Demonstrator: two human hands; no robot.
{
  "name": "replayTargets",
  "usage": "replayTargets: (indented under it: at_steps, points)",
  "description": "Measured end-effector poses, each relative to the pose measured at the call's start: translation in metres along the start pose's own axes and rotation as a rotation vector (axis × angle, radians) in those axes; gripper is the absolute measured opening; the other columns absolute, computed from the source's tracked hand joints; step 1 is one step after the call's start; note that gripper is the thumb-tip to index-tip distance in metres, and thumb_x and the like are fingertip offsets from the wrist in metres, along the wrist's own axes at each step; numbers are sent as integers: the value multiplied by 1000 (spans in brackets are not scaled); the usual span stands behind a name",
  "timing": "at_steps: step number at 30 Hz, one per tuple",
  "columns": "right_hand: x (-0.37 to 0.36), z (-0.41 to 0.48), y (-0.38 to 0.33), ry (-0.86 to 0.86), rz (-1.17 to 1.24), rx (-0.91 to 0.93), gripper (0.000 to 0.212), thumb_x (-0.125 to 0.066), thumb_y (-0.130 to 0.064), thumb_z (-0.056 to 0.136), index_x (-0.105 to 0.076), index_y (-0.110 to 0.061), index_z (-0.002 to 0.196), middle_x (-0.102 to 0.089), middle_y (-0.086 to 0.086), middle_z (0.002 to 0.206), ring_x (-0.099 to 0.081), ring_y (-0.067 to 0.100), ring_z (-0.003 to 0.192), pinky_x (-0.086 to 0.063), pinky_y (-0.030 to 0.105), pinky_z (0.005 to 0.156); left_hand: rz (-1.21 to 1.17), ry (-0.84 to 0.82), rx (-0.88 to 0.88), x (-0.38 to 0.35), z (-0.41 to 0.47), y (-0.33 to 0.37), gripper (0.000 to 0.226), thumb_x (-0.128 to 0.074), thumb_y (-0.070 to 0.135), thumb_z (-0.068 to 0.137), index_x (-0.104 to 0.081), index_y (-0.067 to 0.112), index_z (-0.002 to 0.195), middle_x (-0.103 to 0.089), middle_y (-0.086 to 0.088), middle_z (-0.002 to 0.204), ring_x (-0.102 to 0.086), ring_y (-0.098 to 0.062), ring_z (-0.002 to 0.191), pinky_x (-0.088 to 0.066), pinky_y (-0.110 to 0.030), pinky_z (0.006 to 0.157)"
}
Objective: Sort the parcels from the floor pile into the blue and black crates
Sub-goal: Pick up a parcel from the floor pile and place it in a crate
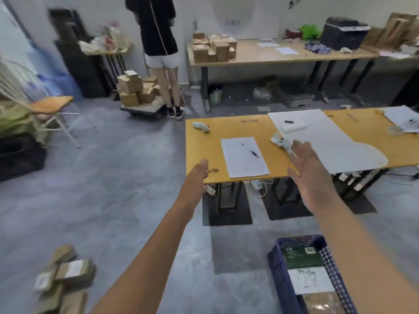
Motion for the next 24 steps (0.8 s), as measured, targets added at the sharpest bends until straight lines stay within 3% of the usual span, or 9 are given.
replayTargets:
  at_steps: [2,4,6,13,19,22,24]
  points:
    - [-50,1,1,-86,-15,27,95,-66,-88,68,-46,-39,146,-53,-30,139,-48,-4,134,-36,36,120,-21,67,-10,45,-10,-5,36,-37,58,106,-57,35,124,-58,10,133,-52,-11,129,-44,-43,107]
    - [-95,4,6,-159,3,13,80,-61,-80,76,-50,-38,144,-52,-24,145,-46,3,138,-31,42,125,-38,140,-26,87,-20,-13,48,-36,58,105,-54,28,139,-55,8,141,-51,-12,130,-44,-44,110]
    - [-137,9,15,-235,6,-23,78,-55,-72,92,-43,-30,156,-46,-17,156,-44,5,141,-29,44,126,-56,230,-19,124,-32,-23,59,-37,60,105,-49,23,150,-51,7,148,-50,-12,132,-44,-44,111]
    - [-267,8,44,-554,-44,-86,65,-44,-66,102,-43,-32,157,-45,-19,158,-44,3,143,-36,37,116,-159,559,39,222,-95,-70,59,-37,61,104,-49,25,149,-51,8,148,-51,-11,132,-46,-45,110]
    - [-350,-21,70,-889,-105,-111,76,-43,-71,100,-35,-28,162,-38,-17,163,-40,5,145,-33,38,117,-237,851,130,248,-172,-114,63,-38,63,103,-49,23,150,-53,-6,150,-51,-22,137,-46,-41,108]
    - [-378,-45,85,-1018,-128,-155,80,-44,-71,96,-36,-26,162,-40,-17,162,-42,5,145,-34,38,117,-283,961,167,241,-211,-138,64,-36,66,102,-47,28,152,-51,5,152,-50,-12,136,-44,-41,109]
    - [-391,-63,100,-1087,-133,-195,69,-41,-63,103,-38,-26,161,-41,-17,162,-42,7,145,-34,40,118,-326,1038,193,230,-237,-153,64,-34,66,102,-46,28,152,-50,8,151,-50,-10,135,-44,-39,105]
Point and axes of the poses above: each hand's wrist, its own z-axis towards the middle knuckle, its own x-axis out of the back of the hand, y = z × x, the point moved 7 cm from there along z, towards the middle knuckle
